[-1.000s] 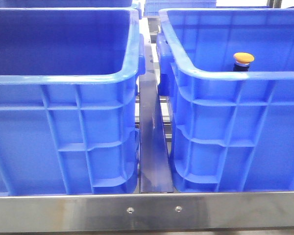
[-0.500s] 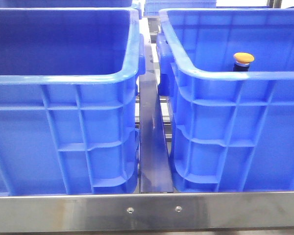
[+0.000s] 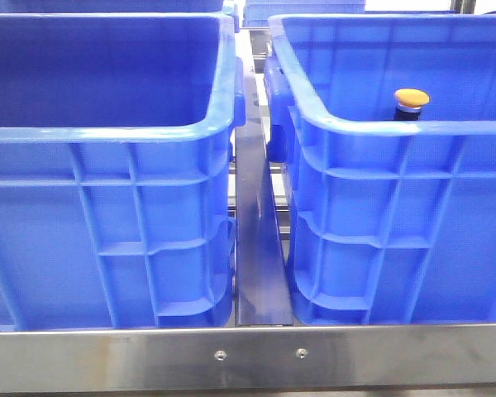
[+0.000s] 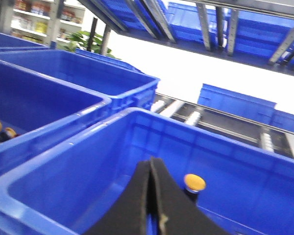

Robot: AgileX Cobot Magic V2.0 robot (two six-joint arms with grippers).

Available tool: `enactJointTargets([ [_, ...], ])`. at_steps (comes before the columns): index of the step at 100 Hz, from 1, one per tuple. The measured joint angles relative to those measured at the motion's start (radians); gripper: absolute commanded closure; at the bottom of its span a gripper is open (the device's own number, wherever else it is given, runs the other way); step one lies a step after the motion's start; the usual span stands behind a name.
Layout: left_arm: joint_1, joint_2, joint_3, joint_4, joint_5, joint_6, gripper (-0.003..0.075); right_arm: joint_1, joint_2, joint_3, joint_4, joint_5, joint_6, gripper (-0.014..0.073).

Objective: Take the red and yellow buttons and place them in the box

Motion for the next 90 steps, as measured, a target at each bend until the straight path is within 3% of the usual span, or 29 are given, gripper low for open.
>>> enactJointTargets([
  [23,0.000,0.000,0.000,0.000,0.000,0.000,0.0741,0.036,0.000,0.007,0.006,-0.125,-0.020,0.0697],
  [77,0.000,0.000,0.000,0.000,0.000,0.000,0.0741,0.074,0.000,0.012,0.012,-0.209,-0.078,0.0697],
  [90,0.000,0.000,0.000,0.000,0.000,0.000,0.0741,0.074,0.000,0.012,-0.033,-0.227,0.028,0.0697],
])
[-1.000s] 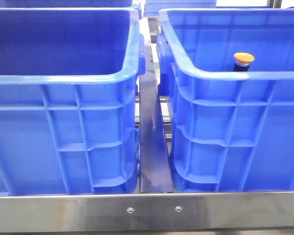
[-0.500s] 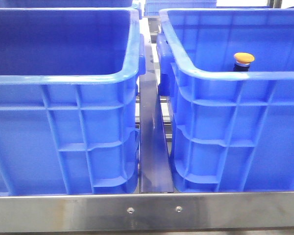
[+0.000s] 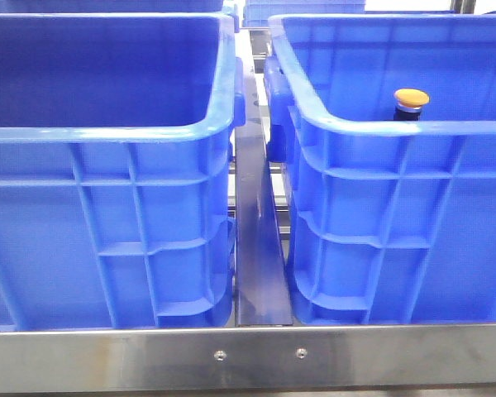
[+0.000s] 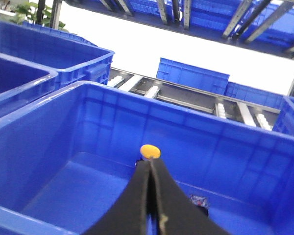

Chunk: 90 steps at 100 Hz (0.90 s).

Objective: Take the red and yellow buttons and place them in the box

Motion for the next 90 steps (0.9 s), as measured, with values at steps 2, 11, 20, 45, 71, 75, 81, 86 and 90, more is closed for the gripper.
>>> enactJointTargets([
  [2,0.000,0.000,0.000,0.000,0.000,0.000,0.0741,0.000,0.000,0.000,-0.039,-0.002,0.043,0.0697],
  [11,0.000,0.000,0.000,0.000,0.000,0.000,0.0741,0.000,0.000,-0.002,-0.296,-0.004,0.325,0.0697],
  [20,0.000,0.000,0.000,0.000,0.000,0.000,0.0741,0.000,-0.006,-0.002,-0.700,0.013,0.712,0.0697],
  [45,0.000,0.000,0.000,0.000,0.000,0.000,0.0741,0.013,-0.117,0.069,-1.628,-0.010,1.732,0.0697],
  [71,0.000,0.000,0.000,0.000,0.000,0.000,0.0741,0.013,-0.123,0.136,-1.795,-0.120,1.951,0.0697],
  [75,0.000,0.000,0.000,0.000,0.000,0.000,0.0741,0.013,-0.123,0.136,-1.799,-0.147,1.955,0.0697],
  [81,0.000,0.000,0.000,0.000,0.000,0.000,0.0741,0.013,-0.123,0.136,-1.804,-0.201,1.957,0.0697],
  [86,0.000,0.000,0.000,0.000,0.000,0.000,0.0741,0.013,-0.123,0.136,-1.807,-0.238,1.963,0.0697],
  [90,0.000,0.000,0.000,0.000,0.000,0.000,0.0741,0.013,-0.123,0.136,-1.807,-0.258,1.963,0.0697],
])
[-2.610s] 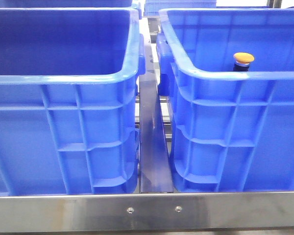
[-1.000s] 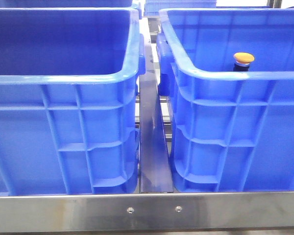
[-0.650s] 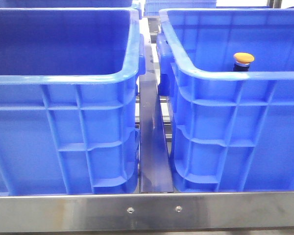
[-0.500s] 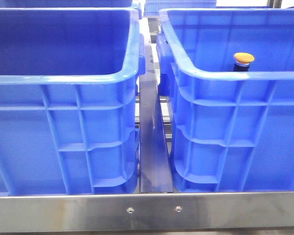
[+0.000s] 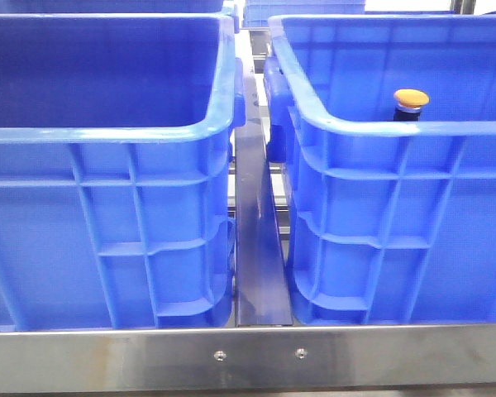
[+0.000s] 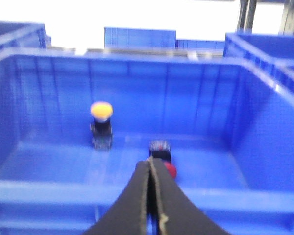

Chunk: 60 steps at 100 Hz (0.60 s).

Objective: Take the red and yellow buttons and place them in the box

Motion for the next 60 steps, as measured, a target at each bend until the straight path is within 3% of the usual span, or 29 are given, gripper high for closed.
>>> enactJointTargets([
  [60,0.000,0.000,0.000,0.000,0.000,0.000,0.0741,0.000,0.000,0.000,-0.003,0.008,0.007,0.0697],
])
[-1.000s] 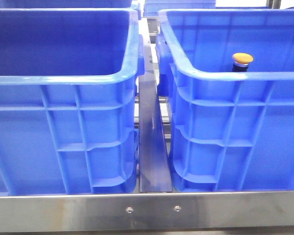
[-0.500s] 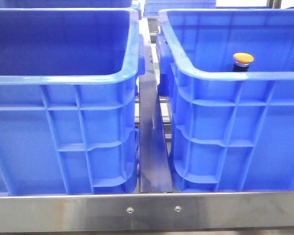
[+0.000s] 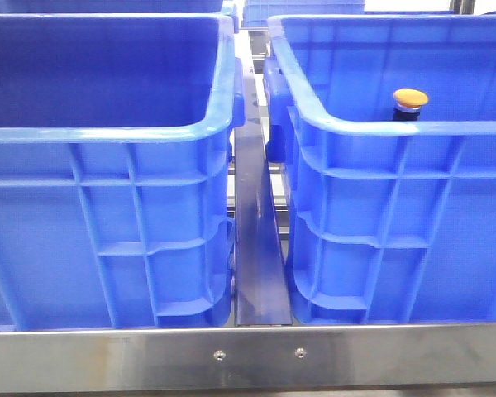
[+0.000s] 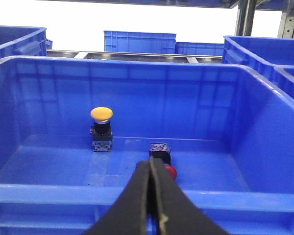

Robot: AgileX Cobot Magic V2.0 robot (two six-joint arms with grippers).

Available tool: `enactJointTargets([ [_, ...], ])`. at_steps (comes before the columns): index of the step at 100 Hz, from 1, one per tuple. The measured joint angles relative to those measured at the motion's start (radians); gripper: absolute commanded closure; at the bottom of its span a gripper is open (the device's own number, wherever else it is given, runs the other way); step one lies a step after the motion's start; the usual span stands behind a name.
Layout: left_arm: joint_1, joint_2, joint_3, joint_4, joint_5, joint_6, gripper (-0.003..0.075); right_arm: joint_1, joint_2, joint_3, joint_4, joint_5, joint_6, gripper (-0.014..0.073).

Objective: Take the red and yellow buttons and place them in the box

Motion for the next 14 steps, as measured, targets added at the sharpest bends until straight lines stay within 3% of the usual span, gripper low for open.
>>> enactJointTargets([
  [14,0.000,0.000,0.000,0.000,0.000,0.000,0.0741,0.000,0.000,0.000,0.000,0.000,0.000,0.0697],
])
